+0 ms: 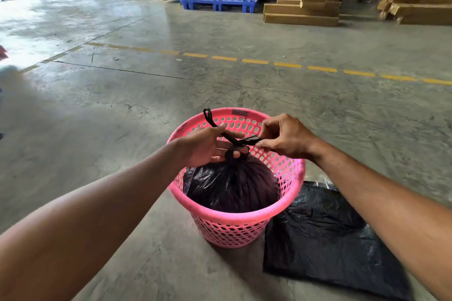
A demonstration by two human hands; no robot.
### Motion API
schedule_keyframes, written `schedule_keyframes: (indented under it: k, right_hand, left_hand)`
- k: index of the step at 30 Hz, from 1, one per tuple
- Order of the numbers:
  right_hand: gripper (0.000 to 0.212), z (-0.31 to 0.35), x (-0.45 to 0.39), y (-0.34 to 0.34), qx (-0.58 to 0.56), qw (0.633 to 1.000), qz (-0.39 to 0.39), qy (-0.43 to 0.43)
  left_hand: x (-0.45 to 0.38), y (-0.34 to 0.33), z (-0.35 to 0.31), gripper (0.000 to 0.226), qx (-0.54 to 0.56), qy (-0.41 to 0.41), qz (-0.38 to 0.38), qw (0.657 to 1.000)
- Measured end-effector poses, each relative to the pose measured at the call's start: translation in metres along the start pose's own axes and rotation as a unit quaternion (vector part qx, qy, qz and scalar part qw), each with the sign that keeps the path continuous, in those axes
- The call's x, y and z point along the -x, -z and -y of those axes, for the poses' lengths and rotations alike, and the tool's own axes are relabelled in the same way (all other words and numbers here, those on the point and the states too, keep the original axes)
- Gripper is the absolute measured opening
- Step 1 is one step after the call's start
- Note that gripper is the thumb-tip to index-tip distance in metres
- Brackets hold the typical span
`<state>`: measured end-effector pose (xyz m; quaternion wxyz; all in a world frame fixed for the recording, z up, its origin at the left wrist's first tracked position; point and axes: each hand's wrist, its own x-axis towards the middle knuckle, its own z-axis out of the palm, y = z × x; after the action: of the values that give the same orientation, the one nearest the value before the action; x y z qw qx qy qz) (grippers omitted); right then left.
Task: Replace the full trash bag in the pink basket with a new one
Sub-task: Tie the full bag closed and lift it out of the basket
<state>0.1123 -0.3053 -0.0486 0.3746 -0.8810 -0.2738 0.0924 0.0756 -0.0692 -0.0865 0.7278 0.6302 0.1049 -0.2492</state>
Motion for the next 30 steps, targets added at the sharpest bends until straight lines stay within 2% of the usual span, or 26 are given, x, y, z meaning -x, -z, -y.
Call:
schedule_keyframes:
  k: [3, 7, 9, 11, 12, 14, 15, 17, 19, 21, 23, 26, 27, 28, 30]
  right_hand:
    - [0.016, -0.006, 0.008, -0.029, -0.022, 0.997, 0.073, 0.01]
    - [0.015, -0.014, 0.008, -0.056, 0.034, 0.999, 0.033, -0.007]
    - [0.013, -0.01, 0.006, -0.054, 0.064, 0.997, 0.05, -0.017]
    - [0.012, -0.002, 0.002, -0.045, 0.111, 0.993, 0.039, 0.008]
    - [0.02, 0.003, 0.0, -0.04, 0.11, 0.994, 0.008, 0.015]
    - [0.032, 0.009, -0.001, -0.034, 0.026, 0.998, -0.056, 0.005]
    - [0.038, 0.011, -0.002, -0.034, -0.035, 0.997, -0.062, -0.013]
    - [0.047, 0.015, -0.002, -0.039, -0.144, 0.988, -0.029, -0.04]
    - [0.034, 0.014, -0.003, -0.048, -0.21, 0.977, -0.037, -0.033]
    - [0.017, 0.009, -0.004, -0.051, -0.226, 0.971, -0.07, -0.014]
    - [0.009, 0.004, -0.004, -0.049, -0.232, 0.97, -0.073, -0.005]
    - [0.005, -0.001, -0.002, -0.04, -0.225, 0.971, -0.078, -0.018]
    - [0.005, -0.003, -0.001, -0.036, -0.218, 0.972, -0.083, -0.029]
    - [0.005, -0.005, -0.001, -0.034, -0.214, 0.972, -0.085, -0.038]
    - [0.008, -0.008, -0.002, -0.028, -0.174, 0.98, -0.088, -0.045]
  left_hand:
    - [-0.001, -0.002, -0.002, 0.052, 0.021, 0.025, -0.012, 0.999]
    - [-0.003, -0.007, -0.001, 0.053, 0.028, 0.031, -0.039, 0.998]
    - [-0.002, -0.01, -0.003, 0.054, 0.025, 0.018, -0.056, 0.998]
    - [0.002, -0.014, -0.009, 0.052, -0.017, -0.007, -0.057, 0.998]
    - [0.005, -0.016, -0.014, 0.05, -0.051, -0.024, -0.051, 0.997]
    - [0.011, -0.02, -0.023, 0.043, -0.135, -0.051, -0.024, 0.989]
    - [0.012, -0.022, -0.026, 0.04, -0.193, -0.067, -0.009, 0.979]
    - [0.017, -0.024, -0.032, 0.042, -0.356, -0.115, -0.003, 0.927]
    - [0.024, -0.025, -0.037, 0.047, -0.52, -0.138, -0.004, 0.843]
    - [0.025, -0.022, -0.04, 0.057, -0.589, -0.151, 0.01, 0.793]
    - [0.027, -0.017, -0.037, 0.057, -0.648, -0.177, 0.0, 0.74]
    - [0.025, -0.017, -0.023, 0.036, -0.739, -0.266, -0.089, 0.613]
    - [0.025, -0.02, -0.018, 0.031, -0.747, -0.288, -0.122, 0.587]
    - [0.024, -0.023, -0.013, 0.029, -0.744, -0.3, -0.146, 0.579]
    - [0.023, -0.028, -0.012, 0.035, -0.741, -0.276, -0.184, 0.584]
